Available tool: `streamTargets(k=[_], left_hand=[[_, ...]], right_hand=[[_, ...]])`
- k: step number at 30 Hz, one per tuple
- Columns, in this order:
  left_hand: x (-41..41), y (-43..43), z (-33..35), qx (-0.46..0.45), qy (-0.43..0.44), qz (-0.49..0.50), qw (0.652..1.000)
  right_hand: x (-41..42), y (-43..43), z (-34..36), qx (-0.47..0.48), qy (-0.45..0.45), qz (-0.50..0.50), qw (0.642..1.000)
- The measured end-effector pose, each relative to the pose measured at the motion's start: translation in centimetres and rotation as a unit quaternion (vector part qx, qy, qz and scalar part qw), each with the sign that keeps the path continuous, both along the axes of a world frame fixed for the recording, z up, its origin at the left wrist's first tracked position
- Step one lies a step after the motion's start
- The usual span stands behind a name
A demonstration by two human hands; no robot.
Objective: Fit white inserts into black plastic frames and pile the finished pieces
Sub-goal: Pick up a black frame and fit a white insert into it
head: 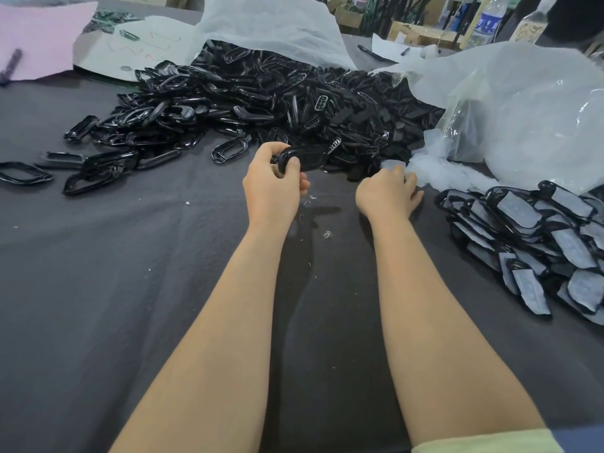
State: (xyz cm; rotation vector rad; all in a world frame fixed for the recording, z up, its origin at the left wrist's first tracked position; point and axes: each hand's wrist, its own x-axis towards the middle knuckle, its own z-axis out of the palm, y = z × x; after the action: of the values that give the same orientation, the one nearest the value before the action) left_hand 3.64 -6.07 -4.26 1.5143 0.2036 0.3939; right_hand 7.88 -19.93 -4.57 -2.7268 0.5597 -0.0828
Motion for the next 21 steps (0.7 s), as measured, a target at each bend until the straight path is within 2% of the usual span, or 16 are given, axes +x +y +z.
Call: streamTargets(k=[11,17,19,21], left_hand=[[-0.09,-0.02,0.07,-0.008,-0.005,-0.01,1.0],[0.03,-0.01,0.05,-0.008,-0.01,-0.009,1.0],[0.02,-0.03,0.02,-0.008,-0.009,-0.009,1.0],[0.01,-0.02,0.02,-0.009,-0.009,-0.009,1.0]], right_hand=[[0.22,-0.07,-0.07,0.016,-0.022,-0.007,1.0],[0.52,0.26,0.01,0.009,0.023,0.008,1.0],[0.52,0.26,-0.05,0.02,0.008,-0.001,1.0],[0.32,0.24,-0.14,0.035,-0.048,-0.019,0.998]])
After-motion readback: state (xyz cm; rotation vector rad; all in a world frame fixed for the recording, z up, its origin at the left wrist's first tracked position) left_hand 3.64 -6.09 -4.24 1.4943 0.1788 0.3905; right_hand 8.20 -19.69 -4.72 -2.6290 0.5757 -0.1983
